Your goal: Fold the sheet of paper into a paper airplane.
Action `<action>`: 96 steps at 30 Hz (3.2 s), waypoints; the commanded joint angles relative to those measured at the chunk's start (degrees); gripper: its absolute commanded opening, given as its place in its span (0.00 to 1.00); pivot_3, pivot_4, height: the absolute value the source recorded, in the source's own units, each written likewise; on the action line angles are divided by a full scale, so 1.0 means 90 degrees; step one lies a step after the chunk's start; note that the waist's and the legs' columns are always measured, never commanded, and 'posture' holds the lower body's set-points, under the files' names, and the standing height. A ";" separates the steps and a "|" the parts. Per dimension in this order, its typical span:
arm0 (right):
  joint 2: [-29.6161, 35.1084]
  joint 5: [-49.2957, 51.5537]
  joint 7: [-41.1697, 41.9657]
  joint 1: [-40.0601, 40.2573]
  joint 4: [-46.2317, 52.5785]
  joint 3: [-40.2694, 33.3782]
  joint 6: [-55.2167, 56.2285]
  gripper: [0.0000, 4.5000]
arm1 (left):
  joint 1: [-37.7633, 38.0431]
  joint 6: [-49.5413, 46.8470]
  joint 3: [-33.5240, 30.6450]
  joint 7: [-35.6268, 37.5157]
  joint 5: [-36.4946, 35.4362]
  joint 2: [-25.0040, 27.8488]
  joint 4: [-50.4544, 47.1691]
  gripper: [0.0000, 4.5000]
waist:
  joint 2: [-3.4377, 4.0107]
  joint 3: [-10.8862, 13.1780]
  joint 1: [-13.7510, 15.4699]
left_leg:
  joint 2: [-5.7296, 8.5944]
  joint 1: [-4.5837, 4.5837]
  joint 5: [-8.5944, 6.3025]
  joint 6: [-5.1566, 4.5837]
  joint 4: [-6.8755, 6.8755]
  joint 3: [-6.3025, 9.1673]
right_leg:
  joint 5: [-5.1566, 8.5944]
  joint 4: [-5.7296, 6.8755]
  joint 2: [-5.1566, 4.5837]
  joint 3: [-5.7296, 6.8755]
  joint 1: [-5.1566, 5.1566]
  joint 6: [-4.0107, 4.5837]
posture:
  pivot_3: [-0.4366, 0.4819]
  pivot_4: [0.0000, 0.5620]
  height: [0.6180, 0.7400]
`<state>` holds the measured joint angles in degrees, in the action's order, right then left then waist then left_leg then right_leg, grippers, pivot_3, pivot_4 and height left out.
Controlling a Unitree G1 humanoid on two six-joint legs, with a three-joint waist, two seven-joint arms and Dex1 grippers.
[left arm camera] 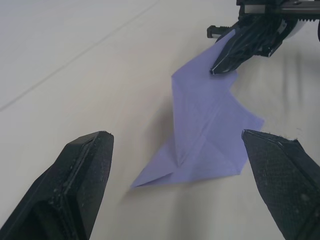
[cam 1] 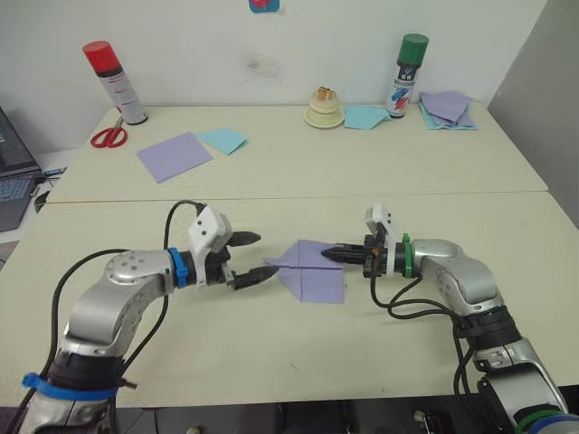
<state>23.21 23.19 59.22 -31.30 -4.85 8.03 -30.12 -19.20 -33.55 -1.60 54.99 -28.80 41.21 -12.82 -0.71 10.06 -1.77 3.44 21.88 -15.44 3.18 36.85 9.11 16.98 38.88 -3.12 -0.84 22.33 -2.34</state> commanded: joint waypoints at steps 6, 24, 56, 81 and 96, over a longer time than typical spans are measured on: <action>-0.0069 -0.3041 -0.0776 -0.0673 -0.0858 0.0678 0.7795 0.01 | -0.0709 -0.0617 -0.0618 0.0791 -0.0737 0.0949 -0.0106 1.00 | -0.0001 0.0000 -0.0137 | -0.0007 -0.0007 0.0003 0.0006 -0.0008 -0.0017 | 0.0002 0.0006 0.0010 0.0002 0.0010 -0.0003 | 0.48 0.27 1.00; 0.1406 -0.2290 -0.0143 0.0917 -0.0236 0.2089 0.7361 0.53 | 0.1943 -0.0271 -0.0678 0.0459 -0.0493 0.1092 -0.1647 1.00 | -0.0006 0.0007 -0.0023 | -0.0017 -0.0046 -0.0011 -0.0022 0.0002 -0.0043 | -0.0008 0.0012 0.0009 -0.0029 -0.0028 0.0017 | 0.48 0.27 1.00; 0.0654 -0.1846 0.0436 0.0501 -0.0210 0.1424 0.3299 0.00 | 0.1479 -0.0637 0.0943 -0.1608 0.0468 -0.0656 -0.1075 0.00 | -0.0014 0.0006 0.0016 | -0.0013 -0.0012 0.0009 0.0015 0.0010 -0.0021 | -0.0016 0.0008 0.0004 -0.0011 -0.0005 0.0021 | 0.48 0.27 1.00; 0.0899 -0.2314 0.0538 0.1096 0.0132 0.1718 0.2703 0.00 | 0.2382 0.0467 0.1626 -0.1612 0.1791 -0.0279 -0.1076 0.00 | -0.0006 -0.0015 0.0022 | -0.0014 -0.0070 -0.0006 -0.0011 0.0000 -0.0023 | -0.0014 0.0003 0.0004 -0.0012 -0.0065 0.0019 | 0.48 0.27 1.00; 0.0940 -0.1115 0.0798 0.0816 0.0571 0.1011 0.0849 0.04 | 0.2461 0.0384 0.1717 -0.1453 0.1702 -0.0292 -0.1307 0.00 | -0.0005 -0.0016 0.0023 | -0.0013 -0.0117 -0.0011 -0.0019 -0.0008 -0.0020 | -0.0008 -0.0005 0.0003 -0.0012 -0.0113 0.0013 | 0.48 0.27 1.00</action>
<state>32.24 8.42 66.18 -22.05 -1.33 20.31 -14.79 2.11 -29.67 11.51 41.12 -15.20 37.91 -25.37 -0.76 9.92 -1.56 3.33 20.82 -15.54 3.01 36.78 8.93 16.91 38.83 -3.10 -0.95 21.32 -2.21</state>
